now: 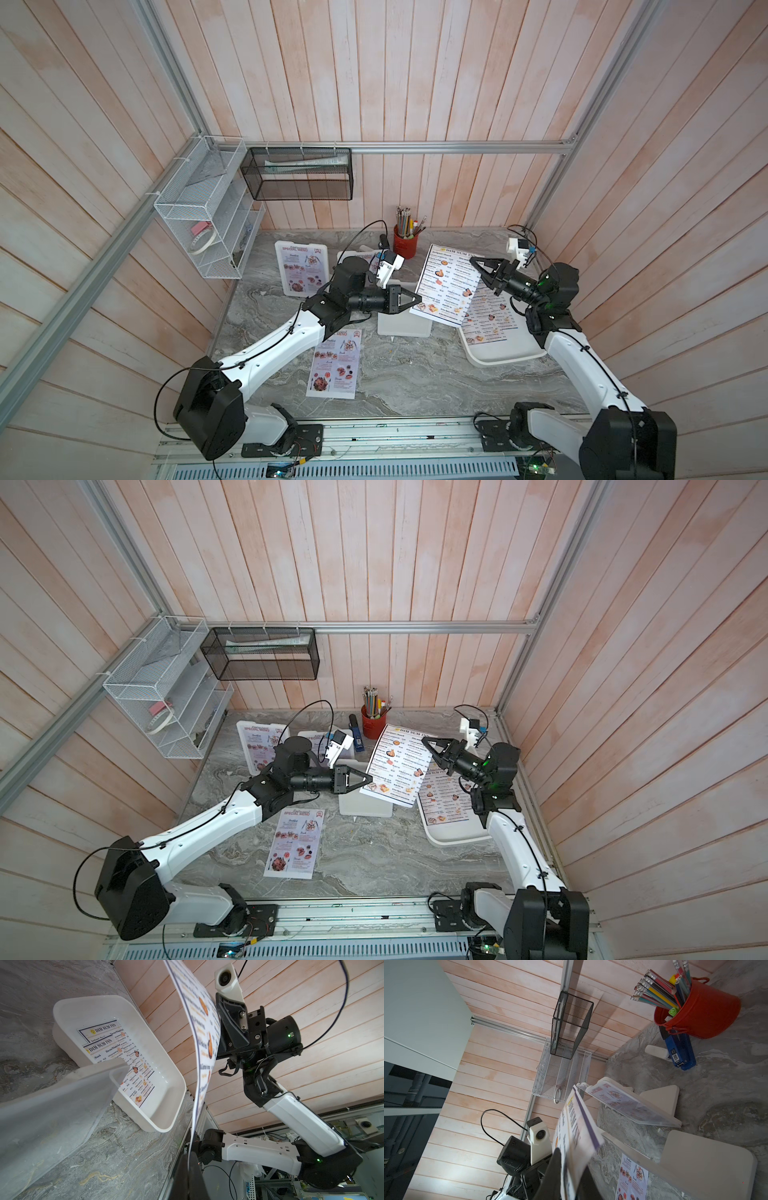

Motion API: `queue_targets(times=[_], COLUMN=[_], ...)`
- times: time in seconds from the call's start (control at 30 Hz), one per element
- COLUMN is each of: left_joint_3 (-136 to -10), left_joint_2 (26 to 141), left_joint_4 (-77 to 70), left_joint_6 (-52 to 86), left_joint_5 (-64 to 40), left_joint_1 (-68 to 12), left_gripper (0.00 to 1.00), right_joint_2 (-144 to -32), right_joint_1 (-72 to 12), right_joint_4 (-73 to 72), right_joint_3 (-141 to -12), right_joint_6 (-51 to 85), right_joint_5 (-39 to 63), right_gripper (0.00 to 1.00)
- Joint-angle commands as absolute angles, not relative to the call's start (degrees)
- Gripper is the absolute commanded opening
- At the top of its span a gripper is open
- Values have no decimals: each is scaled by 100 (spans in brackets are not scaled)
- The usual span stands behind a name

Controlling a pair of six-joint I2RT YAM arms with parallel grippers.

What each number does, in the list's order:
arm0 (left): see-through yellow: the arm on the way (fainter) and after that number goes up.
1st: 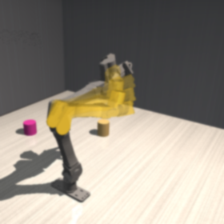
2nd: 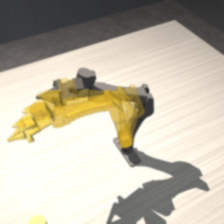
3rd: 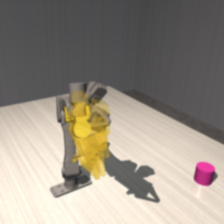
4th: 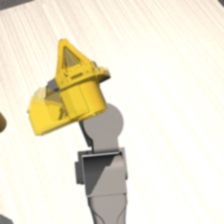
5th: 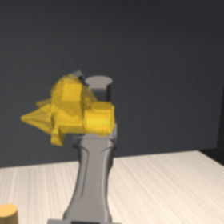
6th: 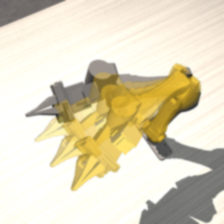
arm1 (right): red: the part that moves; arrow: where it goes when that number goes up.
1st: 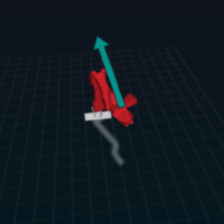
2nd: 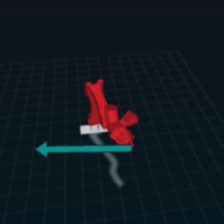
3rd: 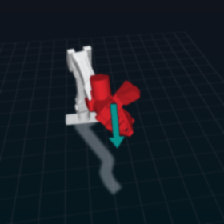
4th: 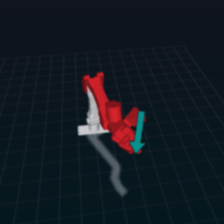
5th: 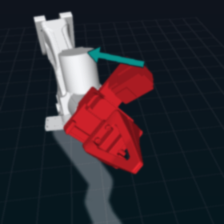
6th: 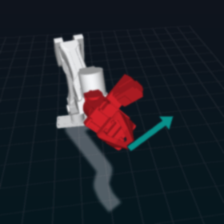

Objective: Replace the menus in the menu holders
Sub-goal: Pick up the menu from the storage box.

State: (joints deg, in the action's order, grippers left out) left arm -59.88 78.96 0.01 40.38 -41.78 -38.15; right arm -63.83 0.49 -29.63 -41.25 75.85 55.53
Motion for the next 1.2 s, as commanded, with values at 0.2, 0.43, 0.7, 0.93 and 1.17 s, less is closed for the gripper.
queue_targets(times=[0.2, 0.43, 0.7, 0.93, 1.17], left_joint_3=[-5961, -5942, -5977, -5940, -5904], left_joint_2=[7817, 7836, 7778, 7698, 7253], left_joint_4=[-326, -295, -163, 56, 922], left_joint_6=[4132, 4125, 4100, 4132, 3939], left_joint_5=[-4245, -4230, -4043, -3778, -3006], left_joint_1=[-3788, -3788, -3775, -3717, -3482], left_gripper=[0, 0, 17, 46, 55], right_joint_2=[-6471, -6458, -6419, -6334, -6365], right_joint_1=[-246, -272, -279, -273, -277], right_joint_4=[-2866, -2834, -2692, -2664, -2251], right_joint_3=[-4386, -4383, -4473, -4482, -4976], right_joint_6=[7225, 7196, 7075, 6983, 6519], right_joint_5=[5851, 5870, 5847, 5786, 5766], right_gripper=[28, 19, 8, 0, 0])
